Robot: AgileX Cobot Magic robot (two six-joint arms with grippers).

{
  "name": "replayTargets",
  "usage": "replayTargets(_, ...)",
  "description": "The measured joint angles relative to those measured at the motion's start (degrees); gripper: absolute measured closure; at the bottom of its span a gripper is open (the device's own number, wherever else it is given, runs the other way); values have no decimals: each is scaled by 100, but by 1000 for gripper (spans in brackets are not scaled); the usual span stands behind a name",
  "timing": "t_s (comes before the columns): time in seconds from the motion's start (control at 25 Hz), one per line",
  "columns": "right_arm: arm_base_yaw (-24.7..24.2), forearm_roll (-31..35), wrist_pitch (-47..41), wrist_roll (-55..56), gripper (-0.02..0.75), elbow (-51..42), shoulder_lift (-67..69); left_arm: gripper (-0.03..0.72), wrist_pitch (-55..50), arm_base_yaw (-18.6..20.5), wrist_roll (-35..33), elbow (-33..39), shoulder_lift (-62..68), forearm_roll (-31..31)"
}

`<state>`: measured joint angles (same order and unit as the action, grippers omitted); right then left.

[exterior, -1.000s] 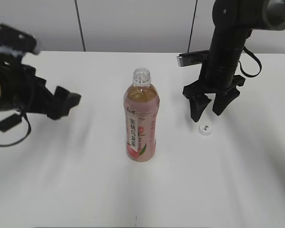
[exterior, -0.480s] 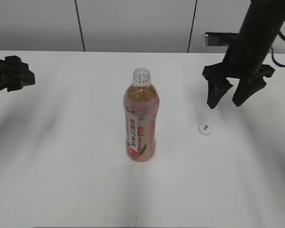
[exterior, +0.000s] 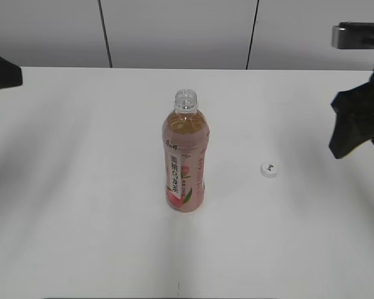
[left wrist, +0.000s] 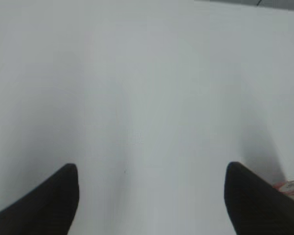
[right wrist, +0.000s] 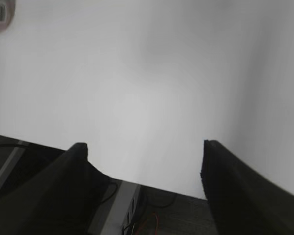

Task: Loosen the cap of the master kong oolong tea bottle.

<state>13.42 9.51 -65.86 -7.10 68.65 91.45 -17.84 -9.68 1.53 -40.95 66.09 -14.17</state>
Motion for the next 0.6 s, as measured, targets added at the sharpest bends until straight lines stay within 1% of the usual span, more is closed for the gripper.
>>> replayTargets(0.16, 0, -235, 17, 105, 197, -790, -1147, 142, -707, 0, -11, -5, -1090, 112)
replayTargets(0.4, 0, -389, 7, 301, 197, -1909, -3077, 167, -2466, 0, -17, -5, -2618, 690)
replayTargets(0.6, 0, -706, -65, 448, 197, -2734, -4523, 174, -3248, 0, -17, -5, -3647, 875)
